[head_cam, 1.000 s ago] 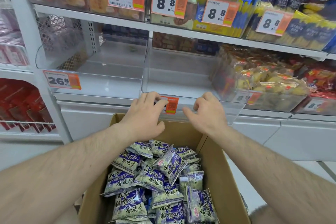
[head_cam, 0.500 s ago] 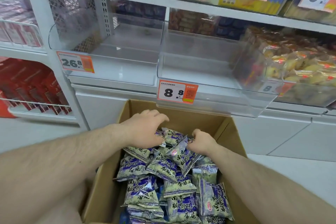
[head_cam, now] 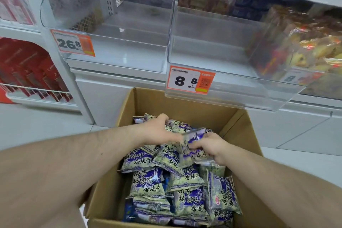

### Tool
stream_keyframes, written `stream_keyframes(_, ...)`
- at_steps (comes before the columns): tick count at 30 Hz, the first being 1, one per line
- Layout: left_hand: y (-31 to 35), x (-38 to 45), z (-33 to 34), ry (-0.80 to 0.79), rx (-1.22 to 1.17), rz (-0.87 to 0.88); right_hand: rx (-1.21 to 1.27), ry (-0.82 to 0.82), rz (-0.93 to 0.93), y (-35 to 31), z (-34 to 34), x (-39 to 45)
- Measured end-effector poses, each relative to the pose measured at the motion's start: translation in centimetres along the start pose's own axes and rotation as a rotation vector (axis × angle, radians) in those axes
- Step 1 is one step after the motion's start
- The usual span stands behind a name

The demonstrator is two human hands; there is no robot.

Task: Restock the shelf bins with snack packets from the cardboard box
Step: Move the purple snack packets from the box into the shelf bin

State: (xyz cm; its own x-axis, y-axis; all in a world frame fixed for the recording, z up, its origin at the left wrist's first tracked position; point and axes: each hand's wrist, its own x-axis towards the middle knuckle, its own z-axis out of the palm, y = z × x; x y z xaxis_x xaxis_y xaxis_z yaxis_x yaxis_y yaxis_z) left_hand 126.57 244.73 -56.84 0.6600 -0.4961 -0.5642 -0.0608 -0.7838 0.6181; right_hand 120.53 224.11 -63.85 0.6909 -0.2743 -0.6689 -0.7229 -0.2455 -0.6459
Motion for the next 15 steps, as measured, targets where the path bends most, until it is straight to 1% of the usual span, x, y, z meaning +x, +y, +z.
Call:
stream_keyframes(3, 0.5, -0.1, 0.9, 0.004, -0.411, -0.098, 0.313, -0.238, -0.018, -1.8, 1.1, -1.7)
stream_keyframes(5, 0.5, 0.0, 1.3, 0.084, -0.611, -0.092, 0.466, -0.415, -0.02, -2.8, 1.8, -2.6)
stream_keyframes(6, 0.2, 0.2, 1.1, 0.145, -0.65, -0.068, 0.528, -0.468, -0.021, -3.1, 2.1, -2.8)
stream_keyframes(8, -0.2, -0.1, 0.2, 0.236, -0.596, -0.01, 0.664, -0.444, -0.002, -3.2, 2.3, -2.0)
stream_keyframes(9, -0.4, -0.5, -0.3, 0.251, -0.528, 0.013, 0.699, -0.354, 0.033, -2.7, 2.7, -0.9)
stream_keyframes(10, -0.7, -0.8, -0.9, 0.252, -0.448, 0.027, 0.642, -0.213, 0.087, -2.0, 3.1, 0.2)
stream_keyframes(11, -0.9, -1.1, -1.3, 0.252, -0.363, 0.038, 0.487, -0.056, 0.147, -1.3, 3.8, 1.1)
stream_keyframes(12, -1.2, -1.4, -1.7, 0.249, -0.281, 0.041, 0.271, 0.064, 0.21, -0.7, 4.6, 1.3)
stream_keyframes(13, -1.4, -1.7, -1.9, 0.252, -0.198, 0.049, 0.089, 0.103, 0.264, -0.1, 5.6, 1.4)
stream_keyframes(15, -1.7, -2.2, -2.5, 0.274, -0.042, 0.074, -0.121, 0.052, 0.292, 1.0, 7.4, 2.3)
